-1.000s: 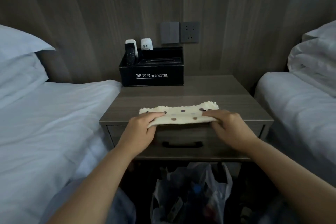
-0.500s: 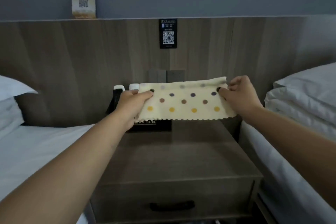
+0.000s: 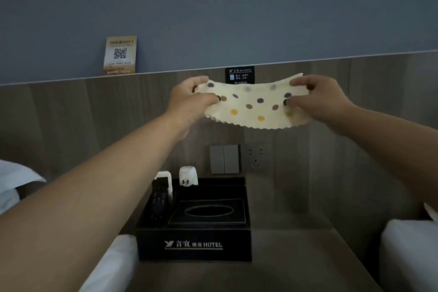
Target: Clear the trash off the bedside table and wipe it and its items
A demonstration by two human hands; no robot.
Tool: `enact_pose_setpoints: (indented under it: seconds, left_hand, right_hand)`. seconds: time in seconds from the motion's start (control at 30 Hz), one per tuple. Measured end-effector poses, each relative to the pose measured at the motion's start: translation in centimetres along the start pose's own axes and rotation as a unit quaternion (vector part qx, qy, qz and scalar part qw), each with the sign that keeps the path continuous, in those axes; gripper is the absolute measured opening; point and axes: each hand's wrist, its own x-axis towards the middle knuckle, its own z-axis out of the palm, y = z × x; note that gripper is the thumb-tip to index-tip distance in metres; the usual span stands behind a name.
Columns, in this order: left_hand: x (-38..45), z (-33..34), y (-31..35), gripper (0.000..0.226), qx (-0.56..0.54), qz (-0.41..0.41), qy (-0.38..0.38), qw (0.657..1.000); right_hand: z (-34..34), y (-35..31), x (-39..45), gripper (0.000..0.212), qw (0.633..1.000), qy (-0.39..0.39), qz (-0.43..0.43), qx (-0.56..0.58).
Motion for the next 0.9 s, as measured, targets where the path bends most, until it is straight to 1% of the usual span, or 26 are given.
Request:
enact_pose_setpoints:
  seconds: [0.07,0.1,0.17,0.23,0.27,0.33,0.37,0.4,0.43,0.5,0.53,0.6,0.63,0.7,0.73,0.77,0.87,0.9]
  left_hand:
    - [3.7,0.6,0.3,0.066,0.059,0.021,-0.012,0.998]
    - [5.5,1.0,0.6,0.071,0.074,0.019,-0.014,0.997]
    - [8.8,1.8,1.0,0.075,0.091,0.015,-0.014,0.996]
    - [11.6,2.6,0.8,0.072,0.13,0.035,-0.016,0.991]
    - [12.7,3.1,0.6,0.066,0.155,0.052,-0.021,0.986]
    - [14.3,3.9,0.1,0.048,0.226,0.088,-0.03,0.97]
    - [15.0,4.2,-0.2,0.04,0.275,0.106,-0.029,0.955]
    - [15.6,4.3,-0.5,0.034,0.338,0.126,-0.026,0.932]
    - [16.0,4.5,-0.9,0.031,0.415,0.144,-0.023,0.898]
    - [16.7,4.6,-1.4,0.032,0.554,0.177,-0.016,0.813]
    - [16.9,4.6,-1.6,0.033,0.597,0.185,-0.012,0.781]
    - [17.4,4.7,-1.9,0.036,0.629,0.212,-0.005,0.748]
    - [17.6,4.8,-2.0,0.039,0.634,0.216,-0.005,0.743]
    - [17.9,5.1,-1.9,0.042,0.647,0.202,-0.016,0.735]
    - [18.1,5.2,-1.8,0.041,0.645,0.191,-0.025,0.74]
    - [18.1,5.4,-1.6,0.039,0.633,0.177,-0.036,0.753]
    - [18.2,6.1,-1.3,0.03,0.614,0.148,-0.051,0.773]
    - [17.9,6.3,-1.1,0.032,0.608,0.13,-0.062,0.781]
  right_hand:
    - [0.8,-0.5,2.9,0.067,0.999,-0.01,-0.026,-0.04]
    - [1.1,-0.7,4.4,0.072,0.998,-0.007,-0.034,-0.055]
    - [1.6,-1.2,7.5,0.076,0.997,0.008,-0.038,-0.066]
    - [2.1,-1.5,10.4,0.071,0.993,0.025,-0.046,-0.105]
    - [2.4,-1.4,11.7,0.068,0.988,0.03,-0.054,-0.142]
    - [3.0,-1.0,13.8,0.07,0.975,0.027,-0.066,-0.211]
    - [3.4,-0.7,14.7,0.071,0.971,0.02,-0.066,-0.229]
    - [3.8,-0.4,15.5,0.07,0.968,0.017,-0.068,-0.241]
    - [4.1,-0.1,16.2,0.068,0.964,0.017,-0.069,-0.256]
    - [4.5,0.4,17.1,0.066,0.945,0.034,-0.072,-0.316]
    - [4.6,0.7,17.3,0.067,0.93,0.046,-0.078,-0.356]
    - [4.6,1.4,16.9,0.069,0.905,0.088,-0.109,-0.402]
    - [4.6,1.8,16.6,0.065,0.894,0.117,-0.141,-0.409]
    - [4.9,2.8,15.9,0.049,0.856,0.179,-0.244,-0.419]
    - [5.0,3.2,15.7,0.041,0.837,0.186,-0.286,-0.428]
    - [5.2,3.5,15.3,0.036,0.83,0.173,-0.304,-0.435]
    - [5.8,4.0,15.0,0.037,0.836,0.15,-0.297,-0.436]
    - [5.7,3.5,14.7,0.038,0.849,0.135,-0.274,-0.431]
